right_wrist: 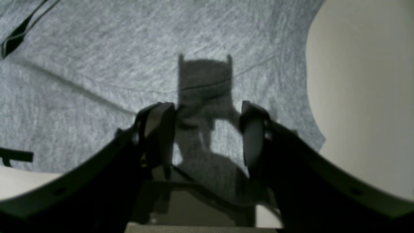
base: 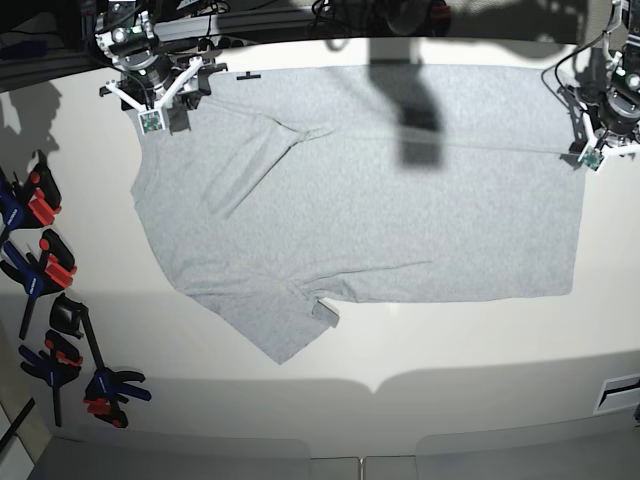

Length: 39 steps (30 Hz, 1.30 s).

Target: Fold the T-shirt properly

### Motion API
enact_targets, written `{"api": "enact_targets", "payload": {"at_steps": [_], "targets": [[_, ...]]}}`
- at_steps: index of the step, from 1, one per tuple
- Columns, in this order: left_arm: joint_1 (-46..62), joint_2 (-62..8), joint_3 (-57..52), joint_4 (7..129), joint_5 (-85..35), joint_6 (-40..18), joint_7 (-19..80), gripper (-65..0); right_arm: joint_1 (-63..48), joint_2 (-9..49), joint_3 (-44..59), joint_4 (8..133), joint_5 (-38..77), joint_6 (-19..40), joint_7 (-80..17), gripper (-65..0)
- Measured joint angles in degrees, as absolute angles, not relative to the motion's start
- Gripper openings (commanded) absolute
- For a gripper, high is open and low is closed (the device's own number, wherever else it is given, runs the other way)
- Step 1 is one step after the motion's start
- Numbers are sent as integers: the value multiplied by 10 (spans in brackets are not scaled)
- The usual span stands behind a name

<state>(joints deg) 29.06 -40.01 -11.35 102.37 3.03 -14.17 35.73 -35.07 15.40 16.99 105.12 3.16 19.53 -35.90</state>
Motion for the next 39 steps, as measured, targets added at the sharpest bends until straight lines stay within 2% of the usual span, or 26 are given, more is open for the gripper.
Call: {"api": "enact_targets", "payload": {"at_steps": [5, 8, 10, 19, 21, 26, 28, 32, 36, 39], "targets": [[290, -400, -114, 1024, 63, -142, 347, -643, -351, 154, 170, 1051, 32, 195, -359, -336], [290, -400, -114, 1024, 63, -142, 347, -559, -351, 154, 170, 1051, 32, 195, -359, -336], [290, -400, -114, 1024, 64, -141, 345, -533, -351, 154, 170, 1051, 32, 195, -359, -336], [287, -400, -114, 1009, 65, -139, 334, -533, -351, 154, 170, 1051, 32, 195, -359, -336], [287, -399, -112, 1010, 63, -93, 334, -533, -351, 154, 170, 1064, 29, 195, -363, -336], [284, -401, -113, 1055, 95, 165, 343, -533, -350, 170, 170, 1151, 22, 193, -364, -335], [284, -400, -114, 1082, 121, 229, 345, -533, -350, 175, 170, 1190, 18, 193, -359, -335], [284, -400, -114, 1139, 118, 251, 391, -533, -351, 175, 169, 1234, 14, 206, -364, -335], [284, -400, -114, 1181, 76, 250, 397, -533, -350, 183, 130, 1241, 13, 350, -366, -335], [284, -401, -114, 1194, 62, 250, 386, -533, -351, 215, 59, 1241, -18, 366, -365, -335]]}}
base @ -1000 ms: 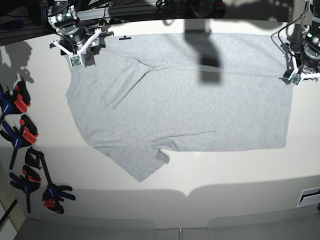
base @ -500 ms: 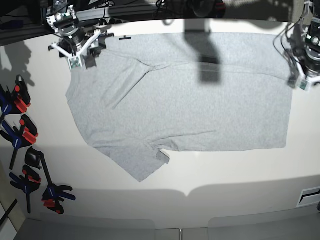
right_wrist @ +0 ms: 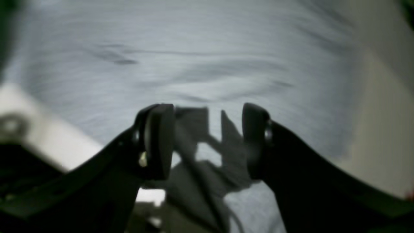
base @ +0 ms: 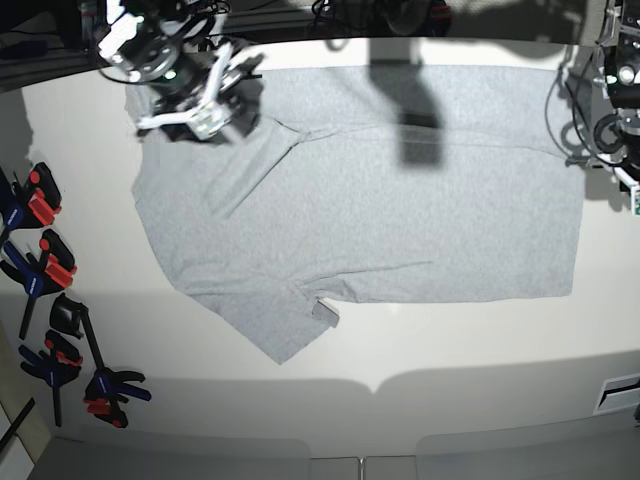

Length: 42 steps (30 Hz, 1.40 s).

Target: Fold the T-shirt properly

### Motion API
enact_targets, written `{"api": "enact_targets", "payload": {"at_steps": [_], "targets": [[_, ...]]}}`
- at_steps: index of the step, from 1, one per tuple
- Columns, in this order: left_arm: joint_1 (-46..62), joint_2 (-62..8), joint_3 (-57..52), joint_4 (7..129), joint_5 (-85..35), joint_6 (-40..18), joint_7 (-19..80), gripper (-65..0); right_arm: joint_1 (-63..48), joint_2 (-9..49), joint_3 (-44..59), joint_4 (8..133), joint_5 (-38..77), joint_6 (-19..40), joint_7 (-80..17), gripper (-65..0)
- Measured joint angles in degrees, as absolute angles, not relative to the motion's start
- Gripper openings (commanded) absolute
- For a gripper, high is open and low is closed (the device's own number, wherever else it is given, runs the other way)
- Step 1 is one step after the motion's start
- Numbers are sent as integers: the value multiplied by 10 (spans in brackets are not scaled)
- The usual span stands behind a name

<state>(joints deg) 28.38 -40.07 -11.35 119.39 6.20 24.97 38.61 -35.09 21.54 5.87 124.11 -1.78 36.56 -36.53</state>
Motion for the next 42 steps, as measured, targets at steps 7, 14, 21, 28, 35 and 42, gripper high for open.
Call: {"api": "enact_targets", "payload": {"at_steps": [7, 14, 21, 28, 35, 42], "targets": [[287, -400, -114, 1195, 46, 239, 390, -533, -296, 281, -104, 1240, -115, 300, -382, -336], [287, -400, -114, 1195, 32, 238, 390, -533, -197, 265, -202, 1175, -115, 289, -404, -336], [287, -400, -114, 1195, 34, 237, 390, -533, -147, 267, -270, 1085, -118, 288, -438, -336], [287, -400, -114, 1195, 32, 237, 390, -533, -101, 268, -273, 1078, -118, 288, -435, -336], [287, -400, -114, 1195, 33, 238, 390, -533, -63, 266, -273, 1072, -100, 286, -402, -336], [287, -400, -114, 1195, 33, 237, 390, -533, -6, 219, -274, 998, -100, 285, -382, -336]]}}
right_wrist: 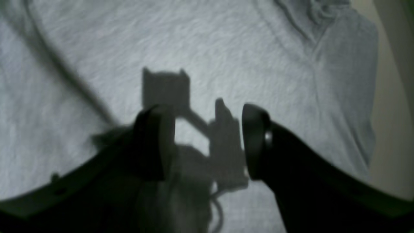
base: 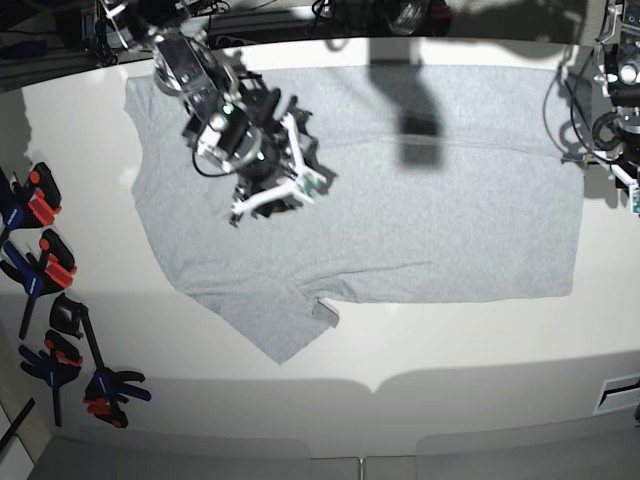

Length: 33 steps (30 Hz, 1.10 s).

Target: Fold the T-shirt properly

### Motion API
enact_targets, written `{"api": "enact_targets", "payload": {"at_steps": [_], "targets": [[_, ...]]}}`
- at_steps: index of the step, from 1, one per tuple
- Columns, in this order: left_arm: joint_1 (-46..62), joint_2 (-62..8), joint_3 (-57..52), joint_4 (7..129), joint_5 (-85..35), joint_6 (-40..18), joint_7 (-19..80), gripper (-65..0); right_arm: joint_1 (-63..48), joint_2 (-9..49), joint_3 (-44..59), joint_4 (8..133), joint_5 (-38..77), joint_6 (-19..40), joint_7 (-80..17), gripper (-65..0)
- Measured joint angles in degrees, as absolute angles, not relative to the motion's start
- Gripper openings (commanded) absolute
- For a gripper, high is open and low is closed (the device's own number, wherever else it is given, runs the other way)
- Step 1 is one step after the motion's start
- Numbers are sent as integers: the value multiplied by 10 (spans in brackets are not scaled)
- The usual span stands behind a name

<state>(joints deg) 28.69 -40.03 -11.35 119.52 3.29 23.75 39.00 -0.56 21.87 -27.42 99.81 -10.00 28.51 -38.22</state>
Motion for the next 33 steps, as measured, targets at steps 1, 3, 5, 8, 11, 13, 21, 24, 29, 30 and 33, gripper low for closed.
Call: {"api": "enact_targets", "payload": {"at_steps": [1, 3, 5, 8, 11, 13, 21, 24, 29, 30, 33], "targets": [[287, -401, -114, 1195, 34, 237, 390, -533, 4, 208, -274, 982, -102, 285, -380, -336], [287, -401, -114, 1195, 33, 237, 390, -533, 22, 190, -274, 951, -102, 285, -382, -336], [287, -401, -114, 1195, 34, 237, 390, -533, 37, 174, -274, 931, -102, 280, -391, -336], [287, -400, -114, 1195, 32, 237, 390, -533, 54, 160, -274, 934, -89, 258, -426, -336], [287, -400, -114, 1195, 32, 237, 390, -533, 60, 169, -274, 972, -48, 259, -481, -336], [287, -400, -114, 1195, 32, 237, 390, -533, 56, 187, -274, 1008, -8, 291, -516, -336], [287, -400, -114, 1195, 31, 238, 390, -533, -20, 281, -274, 1111, 60, 326, -585, -336], [287, -400, -114, 1195, 32, 237, 390, -533, -56, 300, -276, 1124, 61, 326, -609, -336], [287, -400, -114, 1195, 32, 237, 390, -533, -94, 309, -276, 1126, 60, 326, -629, -336], [287, -400, -114, 1195, 32, 237, 390, -533, -98, 309, -276, 1126, 61, 326, -629, -336], [287, -400, -114, 1195, 32, 237, 390, -533, -102, 308, -276, 1126, 58, 317, -628, -345]]}}
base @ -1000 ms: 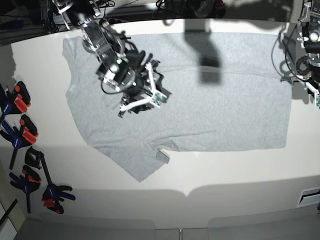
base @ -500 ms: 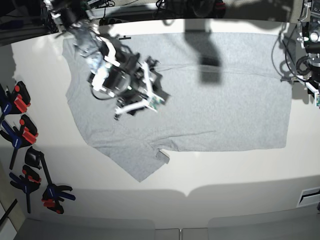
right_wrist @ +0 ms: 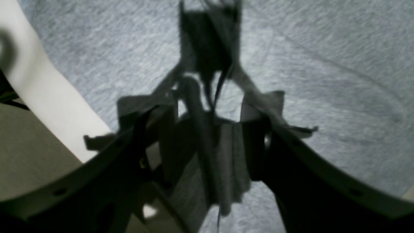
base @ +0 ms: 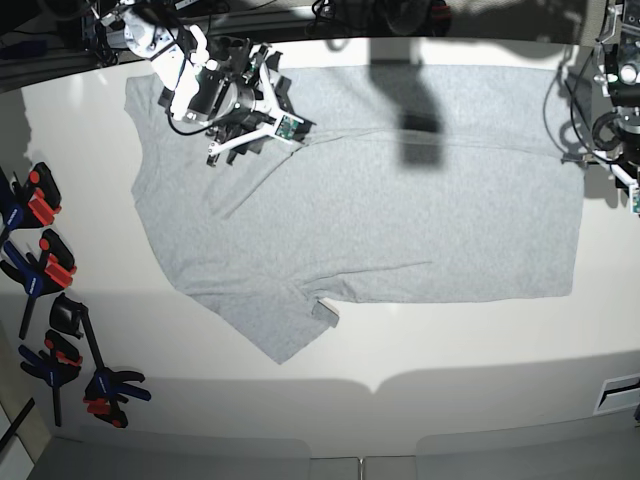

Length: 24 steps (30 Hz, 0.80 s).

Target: Fold the T-shirt properly

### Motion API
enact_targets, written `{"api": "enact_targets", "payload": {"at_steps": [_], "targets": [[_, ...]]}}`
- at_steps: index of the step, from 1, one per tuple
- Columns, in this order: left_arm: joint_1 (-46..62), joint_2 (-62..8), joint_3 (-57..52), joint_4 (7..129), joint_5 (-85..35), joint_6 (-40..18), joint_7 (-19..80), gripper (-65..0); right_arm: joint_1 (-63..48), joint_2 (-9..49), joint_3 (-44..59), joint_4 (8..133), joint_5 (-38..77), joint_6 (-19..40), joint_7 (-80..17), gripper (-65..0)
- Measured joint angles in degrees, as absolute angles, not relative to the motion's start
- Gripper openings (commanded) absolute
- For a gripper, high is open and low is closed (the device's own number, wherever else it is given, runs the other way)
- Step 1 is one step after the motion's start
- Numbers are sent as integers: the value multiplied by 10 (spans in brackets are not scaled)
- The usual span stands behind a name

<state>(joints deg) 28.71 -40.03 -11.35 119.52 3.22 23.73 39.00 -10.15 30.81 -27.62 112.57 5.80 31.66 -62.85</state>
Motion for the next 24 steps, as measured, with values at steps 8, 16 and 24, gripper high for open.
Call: {"api": "enact_targets", "payload": {"at_steps": [8, 16, 24], "targets": [[287, -400, -114, 1195, 32, 237, 390, -533, -102, 308, -276, 1126, 28, 304, -598, -378], [287, -400, -114, 1195, 33, 237, 390, -533, -100, 308, -276, 1092, 28, 302, -541, -426], [287, -400, -114, 1195, 32, 237, 390, -533, -97, 308, -276, 1081, -6, 280, -505, -495]]}}
